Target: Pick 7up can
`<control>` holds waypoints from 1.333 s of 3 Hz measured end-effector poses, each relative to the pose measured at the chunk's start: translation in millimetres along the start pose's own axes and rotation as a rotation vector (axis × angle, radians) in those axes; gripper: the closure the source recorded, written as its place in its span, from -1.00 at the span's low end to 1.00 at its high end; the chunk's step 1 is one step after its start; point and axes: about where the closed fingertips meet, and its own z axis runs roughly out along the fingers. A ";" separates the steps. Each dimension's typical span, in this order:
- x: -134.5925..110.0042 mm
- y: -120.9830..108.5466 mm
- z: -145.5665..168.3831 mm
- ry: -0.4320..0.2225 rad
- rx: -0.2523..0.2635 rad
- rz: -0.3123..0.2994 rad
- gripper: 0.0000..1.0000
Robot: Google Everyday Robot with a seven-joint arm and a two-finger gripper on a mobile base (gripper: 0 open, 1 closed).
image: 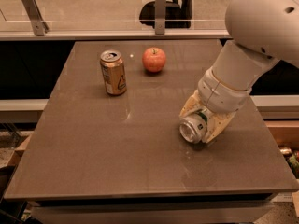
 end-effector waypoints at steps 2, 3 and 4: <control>-2.9 -2.8 -22.3 -0.070 0.037 -0.011 1.00; -0.4 -4.1 -42.9 -0.155 0.078 -0.002 1.00; -0.8 -10.1 -76.0 -0.186 0.116 0.019 1.00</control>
Offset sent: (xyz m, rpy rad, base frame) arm 0.0004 -0.0048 0.0442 0.1281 0.0328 0.0232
